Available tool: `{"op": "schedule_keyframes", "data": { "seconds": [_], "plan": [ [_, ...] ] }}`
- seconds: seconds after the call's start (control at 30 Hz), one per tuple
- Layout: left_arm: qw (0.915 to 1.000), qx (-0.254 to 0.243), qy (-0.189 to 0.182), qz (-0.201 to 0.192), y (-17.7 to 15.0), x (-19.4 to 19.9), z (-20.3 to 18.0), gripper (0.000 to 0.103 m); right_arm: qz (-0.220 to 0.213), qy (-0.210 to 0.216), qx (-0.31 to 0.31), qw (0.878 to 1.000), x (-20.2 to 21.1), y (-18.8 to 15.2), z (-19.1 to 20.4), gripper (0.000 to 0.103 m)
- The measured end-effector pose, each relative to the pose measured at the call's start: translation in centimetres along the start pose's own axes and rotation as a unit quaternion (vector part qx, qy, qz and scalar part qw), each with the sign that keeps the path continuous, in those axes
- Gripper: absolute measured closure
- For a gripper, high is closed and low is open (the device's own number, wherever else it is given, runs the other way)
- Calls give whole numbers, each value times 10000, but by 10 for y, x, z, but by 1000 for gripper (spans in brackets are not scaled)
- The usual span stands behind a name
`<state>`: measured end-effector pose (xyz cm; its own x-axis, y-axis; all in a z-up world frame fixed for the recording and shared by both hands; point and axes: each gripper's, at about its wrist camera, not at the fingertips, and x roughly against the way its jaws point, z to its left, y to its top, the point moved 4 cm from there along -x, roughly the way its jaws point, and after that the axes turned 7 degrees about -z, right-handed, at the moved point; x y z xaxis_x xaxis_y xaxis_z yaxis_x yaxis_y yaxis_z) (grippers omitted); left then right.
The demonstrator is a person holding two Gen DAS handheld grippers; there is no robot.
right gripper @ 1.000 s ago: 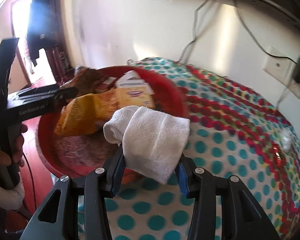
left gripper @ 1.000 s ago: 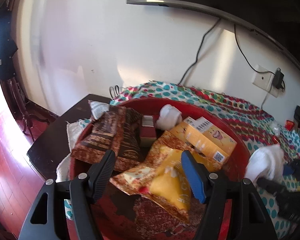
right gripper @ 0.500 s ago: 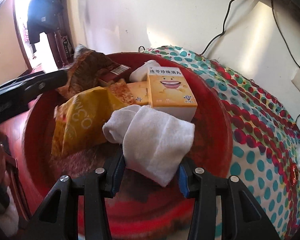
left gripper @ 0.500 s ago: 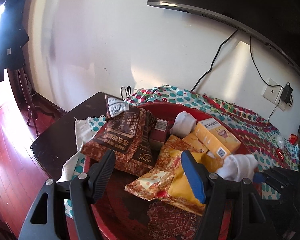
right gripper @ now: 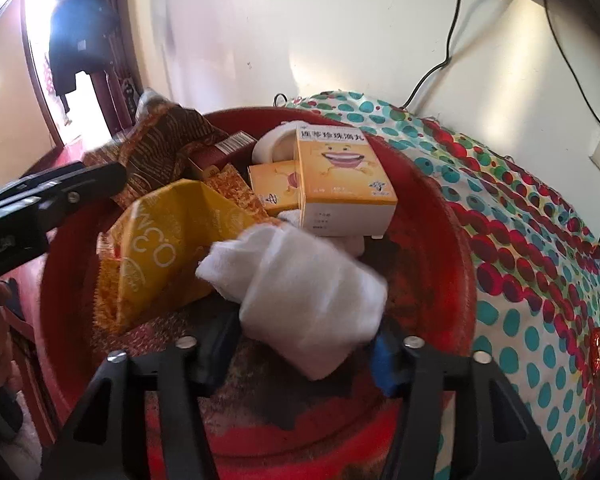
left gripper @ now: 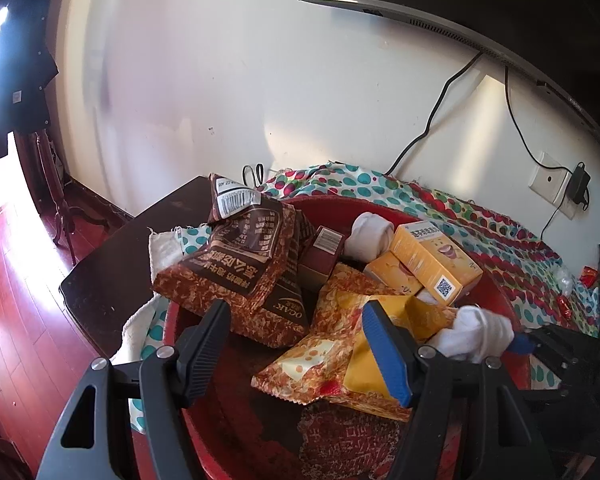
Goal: Organize objects
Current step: 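Move the right gripper to the clear plastic bag and grasp it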
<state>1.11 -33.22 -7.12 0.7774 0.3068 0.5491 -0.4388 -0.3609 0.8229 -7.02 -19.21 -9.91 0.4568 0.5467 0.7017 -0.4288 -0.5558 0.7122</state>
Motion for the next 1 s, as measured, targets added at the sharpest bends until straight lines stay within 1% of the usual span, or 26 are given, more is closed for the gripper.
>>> {"op": "schedule_keyframes", "data": {
  "seconds": [0.03,0.1,0.23,0.3,0.43,0.53,0.7,0.77,0.87,1.0],
  "plan": [
    [10000,-2,-6,1,0,0,0,33,-18,38,-47,10000,4,-2,-1,37],
    [10000,-11,-15,-2,0,0,0,33,-58,49,-102,9999,12,-5,-2,33],
    [10000,-40,-15,6,-1,-1,-2,33,-228,178,-341,9990,35,-10,-13,31],
    [10000,-70,-14,31,-2,-2,-3,33,-316,267,-466,9981,50,-13,-22,28],
    [9998,-193,-20,45,-4,-2,-9,33,-533,256,-609,9964,79,-19,-44,28],
    [9996,-275,-39,23,-6,-1,-14,33,-818,-70,-734,9939,98,-24,-73,28],
    [9993,-369,-50,-2,-8,-1,-20,33,-786,-760,-1137,9875,105,-36,-145,28],
    [9993,-360,-51,-33,-8,0,-20,33,-775,-1157,-1296,9817,107,-42,-180,28],
    [9995,-308,-65,-46,-8,-1,-20,33,-732,-1605,-1515,9726,109,-52,-228,28],
    [9994,-332,-37,-110,-9,0,-21,33,-680,-2019,-1782,9607,109,-62,-283,28]
  ]
}}
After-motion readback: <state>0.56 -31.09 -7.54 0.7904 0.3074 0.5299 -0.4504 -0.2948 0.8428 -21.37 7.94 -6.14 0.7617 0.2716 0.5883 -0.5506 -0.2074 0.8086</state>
